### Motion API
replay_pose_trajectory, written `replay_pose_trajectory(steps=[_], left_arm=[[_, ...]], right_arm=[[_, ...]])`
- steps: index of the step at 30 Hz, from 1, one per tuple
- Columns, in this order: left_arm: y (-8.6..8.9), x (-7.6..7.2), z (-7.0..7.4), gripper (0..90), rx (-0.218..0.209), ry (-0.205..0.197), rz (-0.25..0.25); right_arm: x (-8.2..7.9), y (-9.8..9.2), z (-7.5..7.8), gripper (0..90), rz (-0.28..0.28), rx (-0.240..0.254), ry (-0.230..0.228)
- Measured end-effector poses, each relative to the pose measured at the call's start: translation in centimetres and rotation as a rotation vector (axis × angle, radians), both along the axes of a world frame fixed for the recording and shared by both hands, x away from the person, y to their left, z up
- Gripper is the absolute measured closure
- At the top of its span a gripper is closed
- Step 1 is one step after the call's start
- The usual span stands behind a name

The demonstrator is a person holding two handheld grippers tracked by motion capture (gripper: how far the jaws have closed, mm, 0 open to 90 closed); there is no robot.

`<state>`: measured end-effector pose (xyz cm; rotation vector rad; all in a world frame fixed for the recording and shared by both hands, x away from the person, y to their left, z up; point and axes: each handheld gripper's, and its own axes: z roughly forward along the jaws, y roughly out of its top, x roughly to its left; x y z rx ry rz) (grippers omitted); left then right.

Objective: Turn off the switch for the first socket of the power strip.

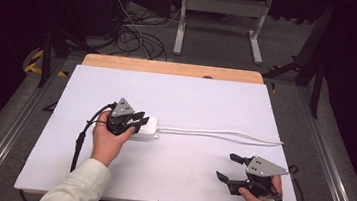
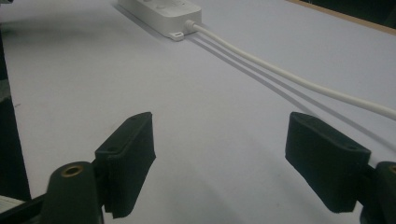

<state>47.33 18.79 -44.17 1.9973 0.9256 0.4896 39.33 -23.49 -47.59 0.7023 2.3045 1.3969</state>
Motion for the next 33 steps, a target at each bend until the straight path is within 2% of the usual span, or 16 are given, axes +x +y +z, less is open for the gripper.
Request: replay_pose_trajectory(steps=[2,3,6,8,11,12,13,21,22,33], left_arm=[[0.1,0.1,-0.1,84.5,0.013,-0.001,-0.002],[0.1,0.1,-0.1,84.5,0.012,0.017,-0.007],[0.1,0.3,-0.2,89.9,0.033,0.032,-0.005],[0.0,0.3,-0.4,90.0,0.035,0.052,-0.009],[-0.1,0.5,-0.8,90.0,0.064,0.078,-0.010],[-0.1,0.5,-0.8,90.0,0.064,0.078,-0.010],[-0.2,0.7,-1.0,90.0,0.088,0.086,-0.004],[-0.4,1.0,-1.6,90.0,0.130,0.113,-0.011],[-0.5,1.0,-1.7,90.0,0.124,0.125,-0.017],[-0.4,1.0,-1.8,90.0,0.127,0.139,-0.026]], right_arm=[[0.0,0.0,0.0,24.2,0.002,0.002,0.000],[0.0,0.0,0.0,24.2,0.002,0.002,0.000],[0.0,0.0,0.0,24.2,0.002,0.001,0.000],[0.0,0.0,0.0,24.2,0.002,0.001,0.000],[0.0,0.1,0.0,24.2,0.006,-0.004,0.004],[0.0,0.1,0.0,24.2,0.006,-0.004,0.003],[0.0,0.1,0.0,24.2,0.006,-0.004,0.003],[0.0,0.0,0.0,24.2,0.008,-0.006,0.006],[0.0,0.0,0.0,24.2,0.008,-0.006,0.006],[0.0,0.1,0.0,24.2,0.013,-0.004,0.004]])
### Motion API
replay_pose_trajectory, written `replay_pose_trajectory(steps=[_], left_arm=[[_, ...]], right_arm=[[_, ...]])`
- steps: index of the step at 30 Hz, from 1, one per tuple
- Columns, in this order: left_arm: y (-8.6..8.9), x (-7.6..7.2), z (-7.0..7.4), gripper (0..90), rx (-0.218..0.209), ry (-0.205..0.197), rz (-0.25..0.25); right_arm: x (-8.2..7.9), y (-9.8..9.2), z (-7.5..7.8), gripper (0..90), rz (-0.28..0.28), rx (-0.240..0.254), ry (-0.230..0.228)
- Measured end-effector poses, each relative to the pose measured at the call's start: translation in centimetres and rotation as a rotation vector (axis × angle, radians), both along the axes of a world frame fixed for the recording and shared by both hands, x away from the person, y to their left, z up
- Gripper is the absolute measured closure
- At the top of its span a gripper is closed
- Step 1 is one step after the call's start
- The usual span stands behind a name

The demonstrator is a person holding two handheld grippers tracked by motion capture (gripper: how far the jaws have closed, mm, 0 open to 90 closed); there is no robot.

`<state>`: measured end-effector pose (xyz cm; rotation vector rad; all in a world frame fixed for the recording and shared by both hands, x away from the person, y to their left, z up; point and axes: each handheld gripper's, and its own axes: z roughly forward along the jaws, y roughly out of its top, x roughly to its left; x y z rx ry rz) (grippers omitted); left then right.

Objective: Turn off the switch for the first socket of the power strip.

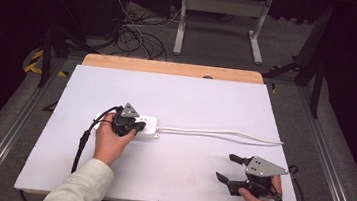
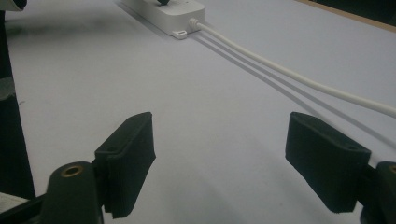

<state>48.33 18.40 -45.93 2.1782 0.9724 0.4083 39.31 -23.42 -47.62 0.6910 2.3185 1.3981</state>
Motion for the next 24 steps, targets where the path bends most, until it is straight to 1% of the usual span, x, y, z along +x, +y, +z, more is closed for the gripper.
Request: replay_pose_trajectory(steps=[2,3,6,12,14,16,20,24], left_arm=[[-0.05,-0.01,-0.05,90.0,-0.002,0.006,0.004],[-0.05,0.01,-0.05,90.0,0.005,0.003,0.000],[-0.10,0.03,-0.14,90.0,0.007,-0.003,0.000],[-0.21,0.02,-0.09,90.0,0.009,0.004,0.013],[-0.28,-0.02,-0.10,90.0,0.017,-0.006,0.014],[-0.33,-0.07,-0.12,90.0,0.017,-0.006,0.014],[-0.43,-0.11,-0.06,90.0,0.032,-0.010,0.014],[-0.48,-0.14,-0.07,90.0,0.028,-0.004,0.021]], right_arm=[[-0.01,0.03,0.00,24.2,0.001,-0.001,0.000],[-0.01,0.03,0.00,24.2,0.002,-0.002,-0.001],[-0.01,0.02,0.00,24.2,0.001,-0.001,0.000],[-0.03,0.04,-0.01,24.2,0.003,-0.002,0.001],[-0.04,0.05,-0.02,24.2,0.004,-0.003,0.001],[-0.06,0.05,-0.01,24.2,0.004,-0.005,0.002],[-0.05,0.08,-0.03,24.2,0.005,-0.006,0.003],[-0.06,0.09,-0.03,24.2,0.006,-0.006,0.004]])
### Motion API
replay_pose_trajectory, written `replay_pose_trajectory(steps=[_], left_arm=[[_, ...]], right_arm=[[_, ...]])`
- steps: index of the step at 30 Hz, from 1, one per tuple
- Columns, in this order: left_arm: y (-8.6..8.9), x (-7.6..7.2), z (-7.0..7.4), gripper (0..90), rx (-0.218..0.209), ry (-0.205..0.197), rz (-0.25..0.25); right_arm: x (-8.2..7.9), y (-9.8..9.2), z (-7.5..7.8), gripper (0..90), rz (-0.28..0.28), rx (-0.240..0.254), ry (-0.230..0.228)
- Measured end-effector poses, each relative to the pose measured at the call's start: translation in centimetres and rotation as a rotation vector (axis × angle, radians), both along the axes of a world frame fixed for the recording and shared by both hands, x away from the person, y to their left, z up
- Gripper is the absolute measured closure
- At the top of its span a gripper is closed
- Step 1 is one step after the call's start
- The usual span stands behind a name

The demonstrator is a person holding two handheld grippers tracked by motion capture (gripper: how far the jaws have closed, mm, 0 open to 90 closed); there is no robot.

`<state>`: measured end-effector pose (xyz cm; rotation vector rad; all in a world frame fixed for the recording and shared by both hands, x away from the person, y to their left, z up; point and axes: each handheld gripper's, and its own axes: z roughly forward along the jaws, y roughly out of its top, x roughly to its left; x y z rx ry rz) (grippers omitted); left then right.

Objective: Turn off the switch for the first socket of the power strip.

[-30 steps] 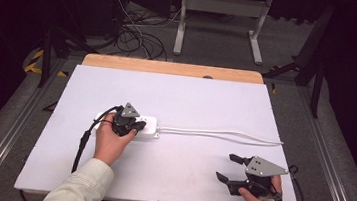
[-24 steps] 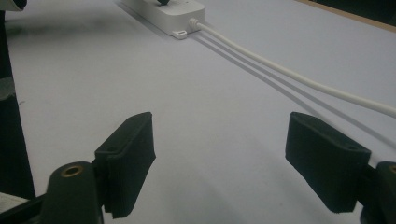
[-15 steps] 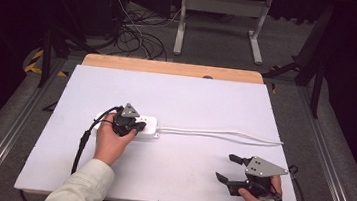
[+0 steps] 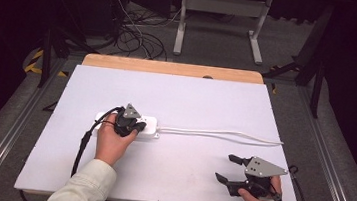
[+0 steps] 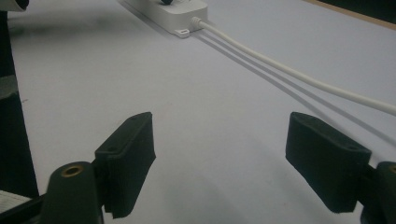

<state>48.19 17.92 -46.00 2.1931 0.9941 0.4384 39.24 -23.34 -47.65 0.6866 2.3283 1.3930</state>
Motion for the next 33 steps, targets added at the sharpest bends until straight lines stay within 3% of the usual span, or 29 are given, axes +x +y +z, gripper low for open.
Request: replay_pose_trajectory(steps=[4,13,16,18,19,22,25,27,33], left_arm=[[-0.3,-0.2,0.0,90.0,0.023,-0.018,0.004],[-0.7,-0.1,0.1,90.0,0.057,-0.014,0.019],[-0.5,0.0,0.0,90.0,0.036,-0.017,0.010],[0.0,-0.1,0.7,90.0,-0.025,-0.014,0.028],[0.0,-0.1,0.7,90.0,-0.025,-0.014,0.028],[0.2,-0.7,1.8,90.0,-0.082,-0.038,0.017],[0.2,-1.3,2.7,90.0,-0.065,-0.063,-0.001],[0.4,-1.5,3.1,90.0,-0.076,-0.073,-0.004],[0.9,-1.5,3.3,90.0,-0.078,-0.060,0.008]], right_arm=[[0.0,0.0,0.0,24.2,0.002,0.002,0.002],[0.0,0.1,-0.1,24.2,0.006,0.000,0.008],[0.0,0.1,-0.1,24.2,0.006,0.001,0.007],[0.0,0.0,-0.1,24.1,0.002,0.002,0.007],[0.0,0.0,-0.1,24.1,0.002,0.002,0.007],[0.1,-0.1,-0.1,24.1,-0.002,0.004,0.008],[0.2,0.0,-0.2,24.1,-0.001,0.001,0.009],[0.1,0.1,-0.2,24.1,-0.002,-0.003,0.010],[0.0,0.1,-0.2,24.0,-0.002,-0.001,0.006]])
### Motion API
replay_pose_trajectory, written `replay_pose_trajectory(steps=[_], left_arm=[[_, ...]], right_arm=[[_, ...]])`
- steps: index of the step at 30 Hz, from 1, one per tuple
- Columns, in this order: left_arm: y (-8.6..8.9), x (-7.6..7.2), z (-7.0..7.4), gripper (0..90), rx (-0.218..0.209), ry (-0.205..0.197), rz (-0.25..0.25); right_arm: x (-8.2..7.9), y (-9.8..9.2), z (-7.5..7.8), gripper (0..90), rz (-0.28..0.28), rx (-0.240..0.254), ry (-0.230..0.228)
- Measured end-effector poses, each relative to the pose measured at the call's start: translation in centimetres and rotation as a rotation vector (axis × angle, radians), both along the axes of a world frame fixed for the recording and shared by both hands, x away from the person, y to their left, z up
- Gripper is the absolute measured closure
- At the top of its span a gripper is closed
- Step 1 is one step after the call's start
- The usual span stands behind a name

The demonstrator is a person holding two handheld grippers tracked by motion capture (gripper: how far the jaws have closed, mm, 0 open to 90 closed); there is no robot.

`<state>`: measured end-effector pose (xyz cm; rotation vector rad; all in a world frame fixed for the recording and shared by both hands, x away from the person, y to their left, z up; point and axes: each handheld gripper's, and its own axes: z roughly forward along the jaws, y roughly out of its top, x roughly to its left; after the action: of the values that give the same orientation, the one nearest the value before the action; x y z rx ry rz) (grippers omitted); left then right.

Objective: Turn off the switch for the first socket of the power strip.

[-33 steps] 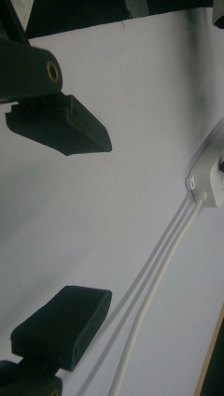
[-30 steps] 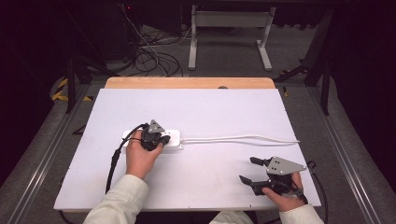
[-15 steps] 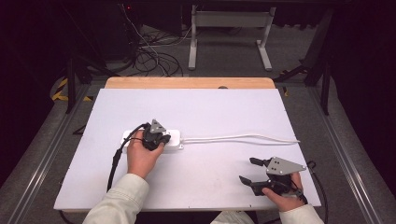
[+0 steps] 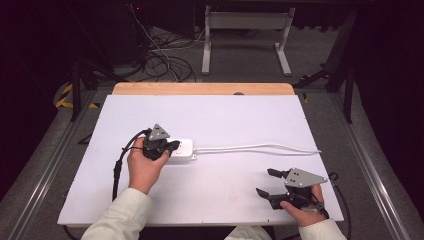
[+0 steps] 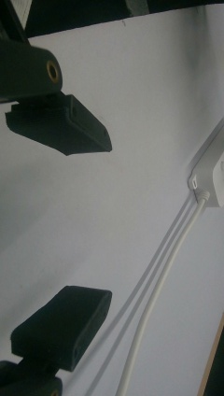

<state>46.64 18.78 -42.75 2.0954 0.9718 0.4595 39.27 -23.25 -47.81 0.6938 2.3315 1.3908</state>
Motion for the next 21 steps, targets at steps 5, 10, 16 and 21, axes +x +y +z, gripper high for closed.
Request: replay_pose_trajectory(steps=[5,10,16,21], left_arm=[[0.0,-0.2,0.4,90.0,-0.014,-0.016,-0.005],[-0.1,-0.6,0.9,63.8,-0.070,-0.028,0.040],[0.1,-1.4,1.6,41.5,-0.085,-0.107,0.023],[0.2,-2.3,2.0,34.1,-0.095,-0.135,-0.009]], right_arm=[[0.1,0.0,0.0,24.0,-0.002,-0.001,0.004],[0.0,0.0,0.0,24.0,-0.001,-0.002,0.004],[0.0,0.0,0.0,23.8,-0.002,-0.003,0.003],[0.0,0.0,0.0,23.8,0.000,-0.001,0.000]])
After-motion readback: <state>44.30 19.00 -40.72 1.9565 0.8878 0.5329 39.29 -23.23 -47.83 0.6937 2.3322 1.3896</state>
